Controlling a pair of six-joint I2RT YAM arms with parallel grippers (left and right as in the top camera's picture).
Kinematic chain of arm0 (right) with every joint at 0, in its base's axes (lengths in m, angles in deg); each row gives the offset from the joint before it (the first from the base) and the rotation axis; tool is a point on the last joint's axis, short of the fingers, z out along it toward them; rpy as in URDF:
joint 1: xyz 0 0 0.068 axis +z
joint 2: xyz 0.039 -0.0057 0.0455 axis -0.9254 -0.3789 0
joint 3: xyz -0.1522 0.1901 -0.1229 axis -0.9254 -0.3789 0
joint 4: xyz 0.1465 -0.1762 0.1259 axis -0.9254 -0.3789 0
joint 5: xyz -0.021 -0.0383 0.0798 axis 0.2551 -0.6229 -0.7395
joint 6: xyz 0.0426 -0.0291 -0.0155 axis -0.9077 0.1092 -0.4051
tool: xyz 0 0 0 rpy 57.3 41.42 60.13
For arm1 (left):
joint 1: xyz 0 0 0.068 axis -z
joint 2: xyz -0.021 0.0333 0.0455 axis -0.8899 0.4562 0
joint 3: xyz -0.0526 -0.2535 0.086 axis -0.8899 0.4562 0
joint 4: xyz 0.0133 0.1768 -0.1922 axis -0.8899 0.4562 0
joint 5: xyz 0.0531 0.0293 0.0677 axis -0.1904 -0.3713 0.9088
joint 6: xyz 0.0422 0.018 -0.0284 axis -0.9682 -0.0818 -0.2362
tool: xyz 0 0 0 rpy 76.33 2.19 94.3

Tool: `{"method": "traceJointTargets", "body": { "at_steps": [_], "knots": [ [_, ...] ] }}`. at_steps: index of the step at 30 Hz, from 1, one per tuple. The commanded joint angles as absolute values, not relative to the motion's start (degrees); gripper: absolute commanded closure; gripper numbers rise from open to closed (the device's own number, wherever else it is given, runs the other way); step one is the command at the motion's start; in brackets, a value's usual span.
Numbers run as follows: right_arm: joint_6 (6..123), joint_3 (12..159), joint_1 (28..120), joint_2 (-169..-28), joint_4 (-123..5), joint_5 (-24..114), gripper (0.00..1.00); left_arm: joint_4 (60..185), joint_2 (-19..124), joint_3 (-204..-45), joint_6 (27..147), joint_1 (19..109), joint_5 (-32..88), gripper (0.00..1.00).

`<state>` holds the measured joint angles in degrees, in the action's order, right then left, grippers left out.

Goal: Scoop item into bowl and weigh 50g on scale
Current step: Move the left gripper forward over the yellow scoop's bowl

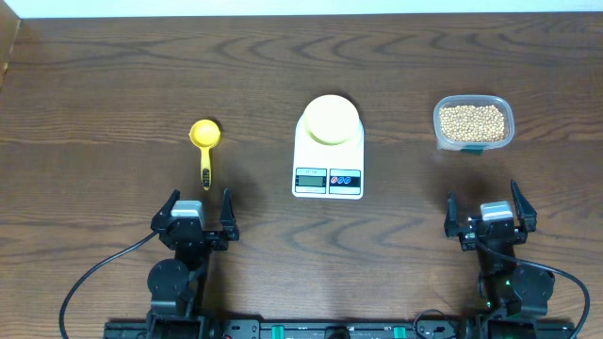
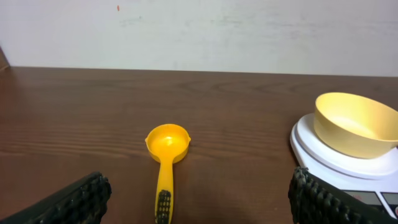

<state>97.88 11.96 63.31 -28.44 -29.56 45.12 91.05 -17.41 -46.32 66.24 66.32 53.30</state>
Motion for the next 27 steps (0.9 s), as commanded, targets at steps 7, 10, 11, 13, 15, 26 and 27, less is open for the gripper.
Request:
{"method": "traceJointTargets", "body": {
  "at_steps": [7, 10, 11, 13, 15, 26, 27],
  "knots": [
    [97.1, 11.9, 63.7, -28.1, -29.8, 45.1, 0.01, 91.8, -14.3, -45.9, 69.5, 66.0, 58.2, 0.06],
    [97.1, 11.9, 63.7, -28.1, -29.8, 45.1, 0.01, 91.8, -12.0, -47.1, 69.5, 66.0, 58.2, 0.06],
    [97.1, 11.9, 63.7, -28.1, -29.8, 45.1, 0.01, 91.7, -11.2, -47.4, 69.5, 66.0, 58.2, 0.06],
    [97.1, 11.9, 63.7, -28.1, -29.8, 45.1, 0.01, 91.5, -9.5, -48.4, 69.5, 66.0, 58.2, 0.06],
    [97.1, 11.9, 63.7, -28.1, -29.8, 45.1, 0.01, 91.6, -7.4, -49.9, 69.5, 66.0, 58.2, 0.06],
    [97.1, 11.9, 63.7, -28.1, -29.8, 45.1, 0.01, 94.8, 9.1, -65.7, 69.5, 66.0, 57.2, 0.06],
    [97.1, 11.9, 63.7, -28.1, -29.8, 45.1, 0.01, 95.7, 10.8, -67.8, 69.5, 66.0, 56.2, 0.06]
  ]
}}
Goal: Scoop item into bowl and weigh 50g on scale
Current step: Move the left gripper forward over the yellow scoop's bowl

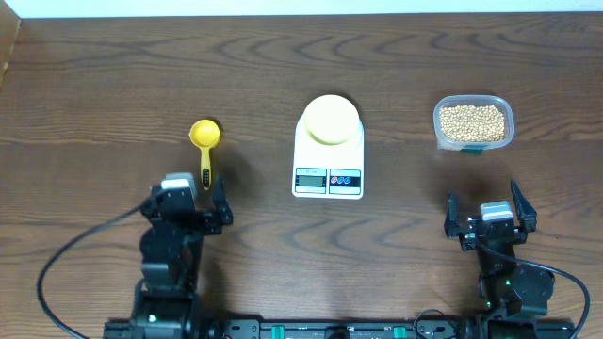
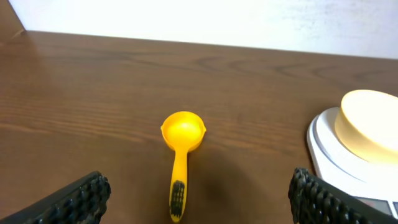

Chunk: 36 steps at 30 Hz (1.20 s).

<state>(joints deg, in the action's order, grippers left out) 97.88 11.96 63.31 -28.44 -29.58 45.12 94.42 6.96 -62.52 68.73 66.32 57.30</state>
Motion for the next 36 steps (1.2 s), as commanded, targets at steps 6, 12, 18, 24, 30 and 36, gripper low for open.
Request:
{"method": "traceJointTargets", "body": {
  "at_steps": [6, 12, 18, 24, 30, 36],
  "knots": [
    [97.1, 11.9, 63.7, -28.1, -29.8, 45.1, 0.01, 104.5, 20.1, -81.5, 69.5, 66.0, 52.9, 0.06],
    [97.1, 11.9, 63.7, -28.1, -29.8, 45.1, 0.01, 114.8, 29.6, -94.4, 69.5, 66.0, 49.2, 0.06],
    [97.1, 11.9, 63.7, -28.1, -29.8, 45.1, 0.01, 127.2, 41.6, -110.6, 69.2, 66.0, 44.3, 0.06],
    [97.1, 11.9, 63.7, -28.1, -29.8, 45.1, 0.01, 141.0, 54.3, -128.6, 67.7, 66.0, 44.4, 0.06],
    [97.1, 11.9, 63.7, -28.1, -29.8, 45.1, 0.01, 141.7, 62.7, -135.3, 64.7, 66.0, 44.6, 0.06],
    [97.1, 11.9, 63.7, -28.1, -29.8, 45.1, 0.01, 136.8, 67.5, -135.2, 63.6, 66.0, 45.0, 0.06]
  ]
}}
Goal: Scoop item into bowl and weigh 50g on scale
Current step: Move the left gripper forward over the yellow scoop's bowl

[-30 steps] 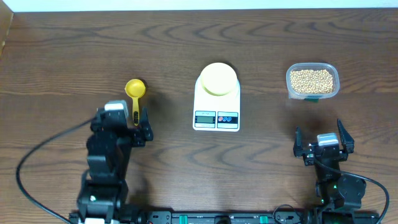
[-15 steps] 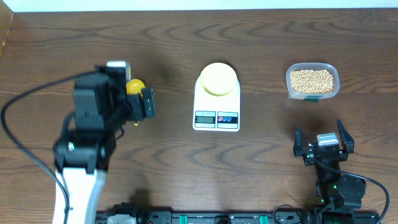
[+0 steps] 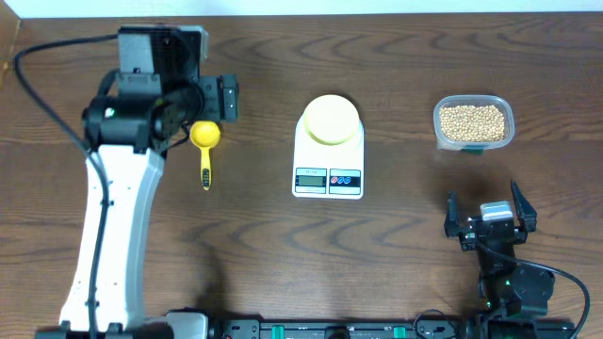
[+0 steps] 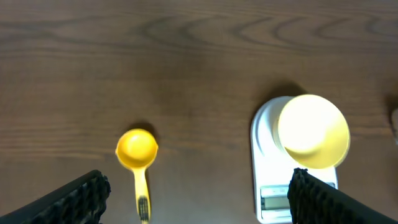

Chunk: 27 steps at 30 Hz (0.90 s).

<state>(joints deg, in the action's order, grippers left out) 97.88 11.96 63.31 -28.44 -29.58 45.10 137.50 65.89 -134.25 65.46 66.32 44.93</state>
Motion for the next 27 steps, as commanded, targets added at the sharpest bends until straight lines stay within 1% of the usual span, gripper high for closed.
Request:
{"method": "traceJointTargets", "body": {
  "at_steps": [1, 6, 7, 9, 10, 16, 19, 21, 23, 25, 26, 27],
  "knots": [
    [97.1, 11.9, 63.7, -28.1, -29.8, 45.1, 0.01, 136.4, 68.2, -135.2, 63.6, 65.9, 45.7, 0.06],
    [97.1, 11.9, 63.7, -28.1, -29.8, 45.1, 0.01, 135.7, 72.2, -135.2, 63.2, 63.3, 45.7, 0.06],
    [97.1, 11.9, 63.7, -28.1, -29.8, 45.1, 0.01, 135.7, 73.1, -135.2, 63.2, 62.7, 45.6, 0.07],
    [97.1, 11.9, 63.7, -28.1, -29.8, 45.1, 0.01, 135.4, 75.2, -135.2, 63.2, 61.2, 45.7, 0.17],
    [97.1, 11.9, 63.7, -28.1, -29.8, 45.1, 0.01, 135.4, 77.0, -135.2, 63.2, 60.0, 45.6, 0.20],
    [97.1, 11.9, 63.7, -28.1, -29.8, 45.1, 0.01, 135.5, 84.1, -135.2, 63.2, 56.8, 45.7, 0.24],
    [97.1, 11.9, 63.7, -28.1, -29.8, 45.1, 0.01, 135.1, 87.0, -135.2, 63.2, 56.1, 45.7, 0.36],
    [97.1, 11.9, 63.7, -28.1, -29.8, 45.1, 0.01, 134.9, 88.9, -135.2, 63.2, 56.0, 45.8, 0.42],
    [97.1, 11.9, 63.7, -28.1, -29.8, 45.1, 0.01, 134.8, 90.3, -135.2, 63.2, 56.0, 46.6, 0.45],
    [97.1, 11.9, 63.7, -28.1, -29.8, 45.1, 0.01, 134.8, 91.7, -135.2, 63.2, 56.0, 48.5, 0.56],
    [97.1, 11.9, 63.7, -28.1, -29.8, 45.1, 0.01, 134.9, 92.4, -135.2, 63.2, 56.0, 49.7, 0.60],
    [97.1, 11.9, 63.7, -28.1, -29.8, 45.1, 0.01, 134.8, 93.0, -135.1, 63.2, 56.0, 50.5, 0.60]
  ]
}}
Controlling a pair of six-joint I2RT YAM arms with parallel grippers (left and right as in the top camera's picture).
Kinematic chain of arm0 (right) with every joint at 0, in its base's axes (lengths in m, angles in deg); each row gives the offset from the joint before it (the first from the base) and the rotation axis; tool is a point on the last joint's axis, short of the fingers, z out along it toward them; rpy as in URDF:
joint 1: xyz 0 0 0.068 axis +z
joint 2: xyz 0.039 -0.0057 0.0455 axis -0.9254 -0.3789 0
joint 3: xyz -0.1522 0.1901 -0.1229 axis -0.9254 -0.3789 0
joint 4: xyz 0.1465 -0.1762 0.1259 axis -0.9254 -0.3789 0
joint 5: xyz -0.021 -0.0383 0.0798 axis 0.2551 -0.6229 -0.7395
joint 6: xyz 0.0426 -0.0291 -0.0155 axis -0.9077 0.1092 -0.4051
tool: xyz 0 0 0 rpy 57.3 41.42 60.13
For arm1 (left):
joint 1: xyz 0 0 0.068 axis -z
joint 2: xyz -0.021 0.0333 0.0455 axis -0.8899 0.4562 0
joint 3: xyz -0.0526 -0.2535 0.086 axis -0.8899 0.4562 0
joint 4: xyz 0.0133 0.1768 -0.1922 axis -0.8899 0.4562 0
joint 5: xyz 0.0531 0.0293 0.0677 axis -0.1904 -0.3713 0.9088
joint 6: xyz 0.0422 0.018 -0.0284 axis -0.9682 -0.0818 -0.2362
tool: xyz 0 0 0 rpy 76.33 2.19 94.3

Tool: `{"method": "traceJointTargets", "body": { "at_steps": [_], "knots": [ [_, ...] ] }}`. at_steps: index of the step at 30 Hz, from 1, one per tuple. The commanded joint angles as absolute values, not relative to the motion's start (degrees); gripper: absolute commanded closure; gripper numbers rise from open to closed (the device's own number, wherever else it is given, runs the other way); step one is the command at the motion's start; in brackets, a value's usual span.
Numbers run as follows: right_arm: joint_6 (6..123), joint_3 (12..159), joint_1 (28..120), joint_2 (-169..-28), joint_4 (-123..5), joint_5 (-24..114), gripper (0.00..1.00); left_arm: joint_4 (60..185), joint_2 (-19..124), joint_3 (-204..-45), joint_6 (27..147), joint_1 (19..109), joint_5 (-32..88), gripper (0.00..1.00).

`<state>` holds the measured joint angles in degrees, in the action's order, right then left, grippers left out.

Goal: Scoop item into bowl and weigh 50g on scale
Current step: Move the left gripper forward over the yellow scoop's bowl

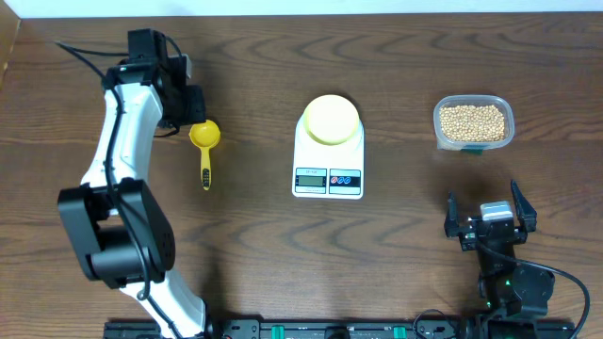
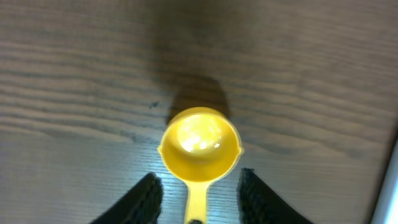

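Observation:
The yellow scoop (image 1: 204,141) lies on the table left of the scale, its cup (image 2: 200,142) far and its handle pointing toward the near edge. My left gripper (image 2: 198,200) hangs over it, open, with one finger (image 2: 144,196) on each side of the handle just below the cup and a gap on both sides. In the overhead view the left gripper (image 1: 188,102) shows beside the cup. A yellow bowl (image 1: 330,120) sits on the white scale (image 1: 328,179). The clear tub of beans (image 1: 473,122) stands at the right. My right gripper (image 1: 490,218) rests open near the front edge.
The left arm (image 1: 118,160) reaches from the front edge up the left side of the table. The scale's pale edge (image 2: 393,180) shows at the right of the left wrist view. A wall runs along the far edge of the table.
My left gripper was high above the table with wide jaws, seeing both scoop and scale. Now it is low over the scoop, jaws narrower, either side of the handle. The right arm is unchanged.
Both arms rested at the front edge, jaws open, the scoop lying ahead of the left one. The left gripper then stood a little closer to the scoop, then high over the scoop and scale. Now it straddles the scoop's handle. Scoop, bowl and beans have not moved.

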<state>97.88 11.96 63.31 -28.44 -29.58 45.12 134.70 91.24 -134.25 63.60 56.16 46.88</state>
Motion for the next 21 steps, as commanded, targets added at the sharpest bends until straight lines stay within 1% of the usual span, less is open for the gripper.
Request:
{"method": "traceJointTargets", "body": {
  "at_steps": [1, 21],
  "knots": [
    [97.1, 11.9, 63.7, -28.1, -29.8, 45.1, 0.01, 134.6, 93.4, -135.0, 63.2, 56.0, 51.2, 0.60],
    [97.1, 11.9, 63.7, -28.1, -29.8, 45.1, 0.01, 131.6, 103.5, -134.5, 61.3, 54.7, 52.1, 0.59]
  ]
}}
